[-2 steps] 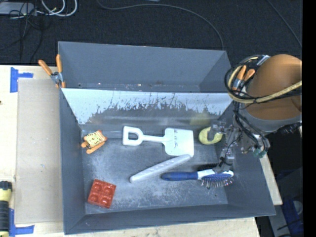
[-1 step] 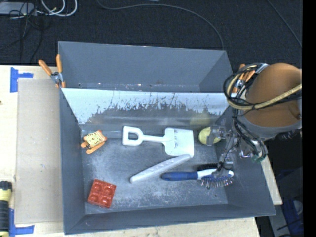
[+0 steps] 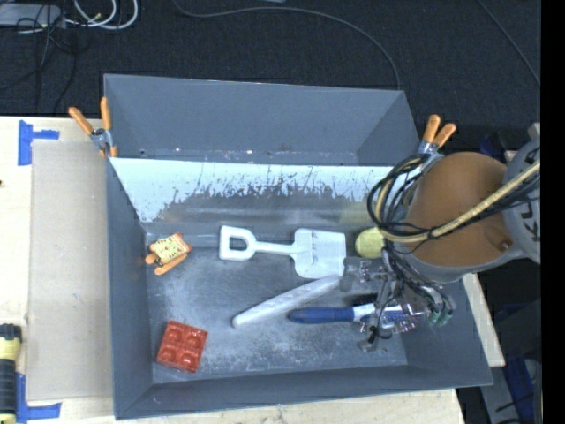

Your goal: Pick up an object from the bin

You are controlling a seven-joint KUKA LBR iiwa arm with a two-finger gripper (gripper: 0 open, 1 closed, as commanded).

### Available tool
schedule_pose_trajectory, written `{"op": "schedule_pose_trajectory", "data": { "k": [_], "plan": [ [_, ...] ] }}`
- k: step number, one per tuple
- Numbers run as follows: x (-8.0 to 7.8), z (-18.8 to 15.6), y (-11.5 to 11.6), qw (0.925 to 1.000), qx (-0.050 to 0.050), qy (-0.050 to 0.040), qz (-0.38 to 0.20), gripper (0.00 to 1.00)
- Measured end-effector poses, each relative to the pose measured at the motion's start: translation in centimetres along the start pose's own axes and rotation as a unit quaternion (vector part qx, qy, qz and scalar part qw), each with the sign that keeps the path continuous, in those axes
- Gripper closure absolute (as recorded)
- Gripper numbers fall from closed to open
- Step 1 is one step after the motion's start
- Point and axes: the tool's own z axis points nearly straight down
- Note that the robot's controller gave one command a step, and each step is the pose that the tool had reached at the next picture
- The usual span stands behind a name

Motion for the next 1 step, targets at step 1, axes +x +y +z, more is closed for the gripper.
{"op": "schedule_pose_trajectory", "data": {
  "k": [1],
  "plan": [
    [-3.88,5.0,1.27,0.9946,0.003,-0.0086,-0.104,0.0]
  ]
}}
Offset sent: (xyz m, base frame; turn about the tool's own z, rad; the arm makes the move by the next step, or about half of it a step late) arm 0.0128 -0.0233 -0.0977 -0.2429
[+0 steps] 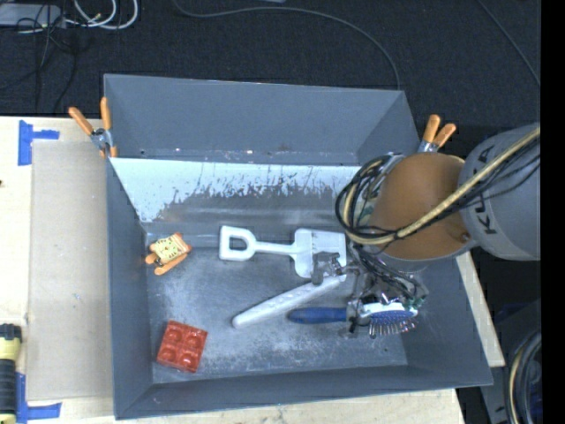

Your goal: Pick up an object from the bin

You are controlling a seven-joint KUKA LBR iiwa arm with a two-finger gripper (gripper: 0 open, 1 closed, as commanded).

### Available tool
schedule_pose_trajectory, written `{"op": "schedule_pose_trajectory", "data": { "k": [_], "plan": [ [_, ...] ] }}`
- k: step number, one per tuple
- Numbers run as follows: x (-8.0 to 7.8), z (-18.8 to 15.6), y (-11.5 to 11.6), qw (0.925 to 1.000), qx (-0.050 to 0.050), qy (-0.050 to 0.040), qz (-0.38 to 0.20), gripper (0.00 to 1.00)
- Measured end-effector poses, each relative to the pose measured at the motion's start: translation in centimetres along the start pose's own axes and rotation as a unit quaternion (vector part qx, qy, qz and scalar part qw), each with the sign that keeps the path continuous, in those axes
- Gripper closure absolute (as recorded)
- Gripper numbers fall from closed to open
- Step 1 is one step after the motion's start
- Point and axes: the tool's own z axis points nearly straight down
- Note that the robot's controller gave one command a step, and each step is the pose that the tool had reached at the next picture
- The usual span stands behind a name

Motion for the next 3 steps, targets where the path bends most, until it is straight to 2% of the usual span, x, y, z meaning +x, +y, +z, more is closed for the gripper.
{"op": "schedule_pose_trajectory", "data": {
  "k": [1,2,3],
  "plan": [
    [0.0,3.4,-1.9,0.9995,-0.003,0.0036,-0.031,0.0],
    [1.1,-0.9,0.1,1.0,-0.003,0.0059,-0.006,0.0],
    [1.7,-3.7,0.3,1.0,-0.002,0.0011,-0.008,0.0]
  ]
}}
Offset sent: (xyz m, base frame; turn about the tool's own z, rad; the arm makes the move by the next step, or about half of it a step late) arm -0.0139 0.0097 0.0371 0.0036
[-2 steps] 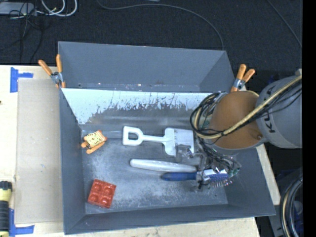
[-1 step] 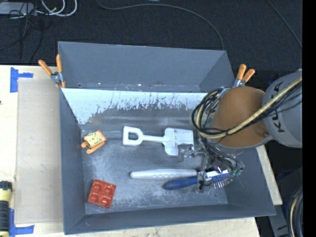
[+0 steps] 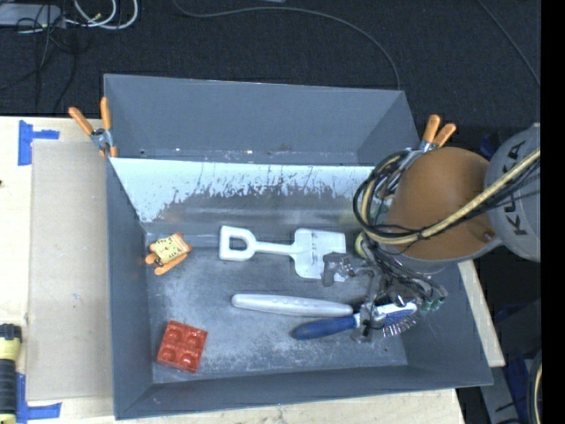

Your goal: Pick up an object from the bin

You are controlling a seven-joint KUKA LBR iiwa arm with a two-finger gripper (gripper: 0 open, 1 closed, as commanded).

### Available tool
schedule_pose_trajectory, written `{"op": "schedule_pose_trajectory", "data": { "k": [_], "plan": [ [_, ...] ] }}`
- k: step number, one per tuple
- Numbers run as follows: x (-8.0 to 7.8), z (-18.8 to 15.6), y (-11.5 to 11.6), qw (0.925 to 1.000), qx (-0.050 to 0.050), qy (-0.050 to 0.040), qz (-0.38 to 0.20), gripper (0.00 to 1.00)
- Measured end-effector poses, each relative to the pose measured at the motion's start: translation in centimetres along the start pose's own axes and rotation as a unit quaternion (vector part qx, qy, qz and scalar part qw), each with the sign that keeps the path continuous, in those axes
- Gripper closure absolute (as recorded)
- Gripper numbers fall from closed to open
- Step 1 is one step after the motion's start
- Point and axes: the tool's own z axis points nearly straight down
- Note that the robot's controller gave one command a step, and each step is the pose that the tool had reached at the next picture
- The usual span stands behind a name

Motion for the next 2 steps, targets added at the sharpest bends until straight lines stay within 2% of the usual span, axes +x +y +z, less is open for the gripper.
{"op": "schedule_pose_trajectory", "data": {
  "k": [1,2],
  "plan": [
    [1.4,4.9,-2.4,0.9999,0.001,0.001,-0.013,0.0],
    [1.9,8.9,-3.3,0.9999,-0.001,0.0034,-0.015,0.0]
  ]
}}
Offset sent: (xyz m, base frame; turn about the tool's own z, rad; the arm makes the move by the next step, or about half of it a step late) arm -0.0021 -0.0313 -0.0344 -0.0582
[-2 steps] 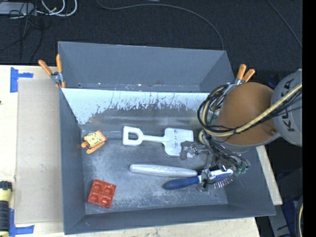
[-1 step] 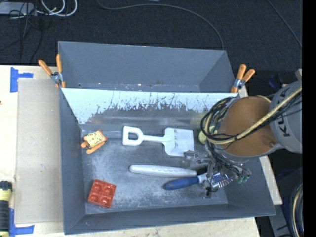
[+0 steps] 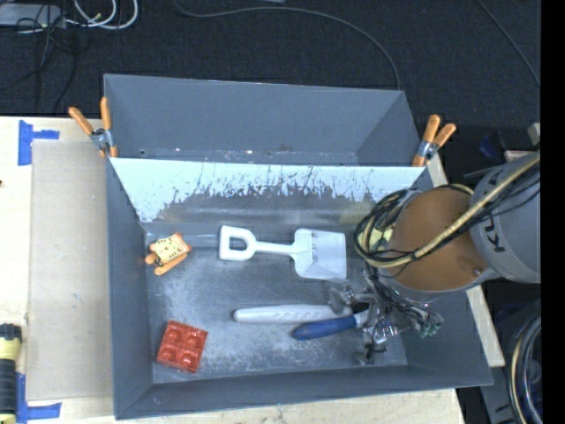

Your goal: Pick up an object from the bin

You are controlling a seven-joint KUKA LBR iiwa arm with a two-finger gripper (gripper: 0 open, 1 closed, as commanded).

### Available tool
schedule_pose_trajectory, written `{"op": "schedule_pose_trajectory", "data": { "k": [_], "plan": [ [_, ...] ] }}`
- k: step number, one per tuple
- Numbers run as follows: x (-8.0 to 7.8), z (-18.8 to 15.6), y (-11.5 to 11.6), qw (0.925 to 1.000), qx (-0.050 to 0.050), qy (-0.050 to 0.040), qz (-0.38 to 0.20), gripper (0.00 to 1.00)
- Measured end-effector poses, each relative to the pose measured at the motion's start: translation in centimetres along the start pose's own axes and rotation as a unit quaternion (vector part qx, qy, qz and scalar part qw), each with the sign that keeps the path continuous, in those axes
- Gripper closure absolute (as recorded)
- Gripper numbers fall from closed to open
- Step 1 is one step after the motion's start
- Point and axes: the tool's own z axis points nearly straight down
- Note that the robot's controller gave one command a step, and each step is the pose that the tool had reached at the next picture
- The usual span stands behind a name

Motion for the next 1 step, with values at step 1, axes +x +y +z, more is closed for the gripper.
{"op": "schedule_pose_trajectory", "data": {
  "k": [1],
  "plan": [
    [2.47,-0.42,1.05,0.9993,0.001,-0.0026,-0.037,1.0]
  ]
}}
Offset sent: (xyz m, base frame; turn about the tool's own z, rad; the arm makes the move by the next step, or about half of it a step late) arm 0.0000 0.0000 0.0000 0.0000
